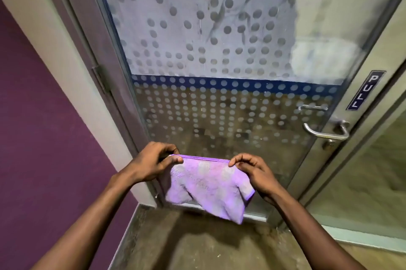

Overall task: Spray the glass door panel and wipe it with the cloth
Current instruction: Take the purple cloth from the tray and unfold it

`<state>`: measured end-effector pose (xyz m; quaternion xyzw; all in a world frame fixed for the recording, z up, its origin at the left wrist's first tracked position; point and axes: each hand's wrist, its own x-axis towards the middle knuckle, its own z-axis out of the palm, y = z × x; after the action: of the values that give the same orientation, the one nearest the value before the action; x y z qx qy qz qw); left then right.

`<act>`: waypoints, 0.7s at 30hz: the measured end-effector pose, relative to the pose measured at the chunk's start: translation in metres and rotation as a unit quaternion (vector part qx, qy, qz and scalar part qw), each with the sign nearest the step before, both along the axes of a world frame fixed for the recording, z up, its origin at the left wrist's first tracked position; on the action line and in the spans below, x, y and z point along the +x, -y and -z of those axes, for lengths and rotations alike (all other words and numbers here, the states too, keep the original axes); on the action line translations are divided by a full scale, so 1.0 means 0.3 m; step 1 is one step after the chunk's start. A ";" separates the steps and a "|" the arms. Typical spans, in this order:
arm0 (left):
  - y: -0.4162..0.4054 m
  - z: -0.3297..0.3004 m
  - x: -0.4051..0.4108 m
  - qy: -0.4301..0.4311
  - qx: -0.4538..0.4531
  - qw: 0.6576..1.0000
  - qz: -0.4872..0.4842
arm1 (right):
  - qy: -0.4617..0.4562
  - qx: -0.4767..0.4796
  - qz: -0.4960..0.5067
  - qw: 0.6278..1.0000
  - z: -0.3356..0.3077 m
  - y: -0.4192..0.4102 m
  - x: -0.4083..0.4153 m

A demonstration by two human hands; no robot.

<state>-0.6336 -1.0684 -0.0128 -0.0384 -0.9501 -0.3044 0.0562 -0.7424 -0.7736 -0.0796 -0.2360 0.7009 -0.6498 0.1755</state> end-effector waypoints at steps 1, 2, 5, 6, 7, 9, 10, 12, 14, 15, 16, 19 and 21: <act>0.011 -0.015 -0.022 0.000 0.002 1.000 0.016 | 0.003 0.008 0.013 1.000 -0.001 0.008 0.003; 0.019 -0.032 -0.040 -0.004 0.000 0.999 0.034 | 0.002 0.019 0.024 1.000 -0.001 0.017 0.007; 0.048 -0.074 -0.087 0.000 0.000 0.998 0.069 | -0.019 0.057 0.038 0.997 0.007 0.043 0.018; 0.061 -0.085 -0.100 0.000 0.004 0.997 0.078 | -0.035 0.070 0.034 0.996 0.011 0.049 0.024; 0.075 -0.094 -0.109 -0.002 0.007 0.996 0.087 | -0.057 0.093 0.031 0.994 0.013 0.056 0.032; 0.103 -0.098 -0.127 -0.012 0.007 0.994 0.104 | -0.113 0.156 0.038 0.981 0.010 0.069 0.053; 0.111 -0.098 -0.135 -0.017 0.001 0.993 0.114 | -0.142 0.184 0.043 0.972 0.006 0.072 0.061; 0.131 -0.088 -0.148 -0.021 -0.004 0.991 0.131 | -0.188 0.221 0.047 0.956 -0.004 0.085 0.080; 0.153 -0.078 -0.157 -0.022 -0.001 0.990 0.138 | -0.207 0.235 0.052 0.948 -0.008 0.100 0.097; 0.158 -0.075 -0.160 -0.024 0.001 0.990 0.139 | -0.206 0.241 0.055 0.947 -0.003 0.102 0.101; 0.165 -0.072 -0.162 -0.028 0.003 0.990 0.141 | -0.204 0.245 0.061 0.946 0.001 0.107 0.106; 0.177 -0.076 -0.168 -0.023 0.011 0.989 0.148 | -0.192 0.255 0.082 0.944 0.026 0.125 0.122; 0.181 -0.086 -0.172 -0.011 0.029 0.987 0.158 | -0.162 0.239 0.094 0.953 0.040 0.157 0.150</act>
<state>-0.6852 -1.1227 0.0131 -0.1900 -0.9222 -0.3363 0.0185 -0.6975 -0.8207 -0.0915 -0.2218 0.8739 -0.4297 0.0491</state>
